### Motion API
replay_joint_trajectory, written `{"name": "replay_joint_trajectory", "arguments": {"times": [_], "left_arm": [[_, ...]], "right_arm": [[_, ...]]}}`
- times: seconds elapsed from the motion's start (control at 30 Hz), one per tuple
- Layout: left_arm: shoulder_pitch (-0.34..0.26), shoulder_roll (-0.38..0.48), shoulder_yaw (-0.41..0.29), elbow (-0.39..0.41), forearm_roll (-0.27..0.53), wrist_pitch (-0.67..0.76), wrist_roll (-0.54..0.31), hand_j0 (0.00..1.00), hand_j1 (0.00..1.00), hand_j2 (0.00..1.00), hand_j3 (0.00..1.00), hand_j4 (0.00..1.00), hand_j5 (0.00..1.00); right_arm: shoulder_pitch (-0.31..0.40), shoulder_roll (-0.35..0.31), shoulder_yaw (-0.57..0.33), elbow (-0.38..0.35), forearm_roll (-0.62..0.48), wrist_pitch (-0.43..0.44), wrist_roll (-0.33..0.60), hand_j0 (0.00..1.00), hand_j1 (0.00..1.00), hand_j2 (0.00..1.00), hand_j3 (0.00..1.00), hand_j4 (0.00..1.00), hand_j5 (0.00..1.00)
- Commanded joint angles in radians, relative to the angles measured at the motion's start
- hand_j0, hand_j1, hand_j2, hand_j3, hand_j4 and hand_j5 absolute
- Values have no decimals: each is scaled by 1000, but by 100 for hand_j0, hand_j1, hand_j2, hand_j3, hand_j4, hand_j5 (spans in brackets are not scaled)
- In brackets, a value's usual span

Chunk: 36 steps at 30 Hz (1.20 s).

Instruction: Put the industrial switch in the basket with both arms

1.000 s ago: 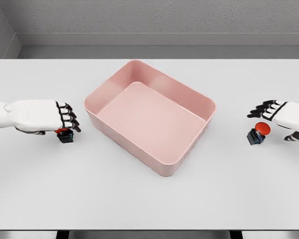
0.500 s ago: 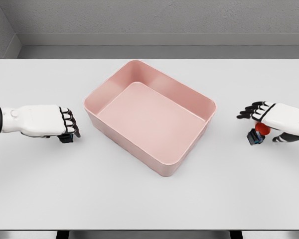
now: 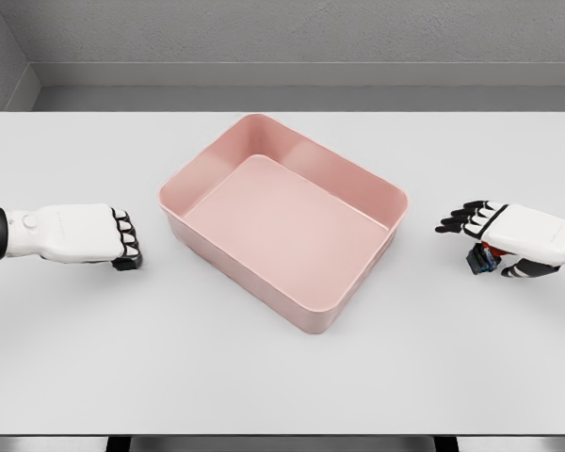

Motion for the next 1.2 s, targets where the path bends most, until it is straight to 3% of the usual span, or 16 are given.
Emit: {"name": "replay_joint_trajectory", "arguments": {"times": [0.0,0.03,0.2,0.5,0.67,0.77,1.07,1.17], "left_arm": [[0,-2,1,-1,0,0,0,57,57,57,57,57,57],[0,-2,1,-1,-1,-3,0,57,57,57,57,57,57],[3,-18,1,-1,-1,-2,0,57,57,57,57,57,57],[6,-34,1,10,2,38,0,57,57,57,57,57,57],[6,-40,1,10,0,37,-3,39,39,39,39,39,39],[6,-40,1,9,0,35,-5,35,35,35,35,35,35],[-9,-46,1,3,3,23,-3,33,33,33,33,33,33],[-51,-46,1,3,8,24,-3,32,32,32,32,32,32]], "right_arm": [[0,-3,-2,-1,-5,1,1,95,95,95,95,95,95],[0,-3,-4,-1,-5,1,1,89,89,89,89,89,89],[0,-3,-4,2,7,1,1,79,79,79,79,79,79],[-2,5,-4,5,18,1,1,69,69,69,69,69,69],[-2,5,-4,4,21,1,13,63,63,63,63,63,63],[-3,6,-4,5,25,1,13,55,55,55,55,55,55],[-3,6,-44,11,29,1,13,48,48,48,48,48,48],[-2,6,-65,19,29,1,13,47,47,47,47,47,47]]}}
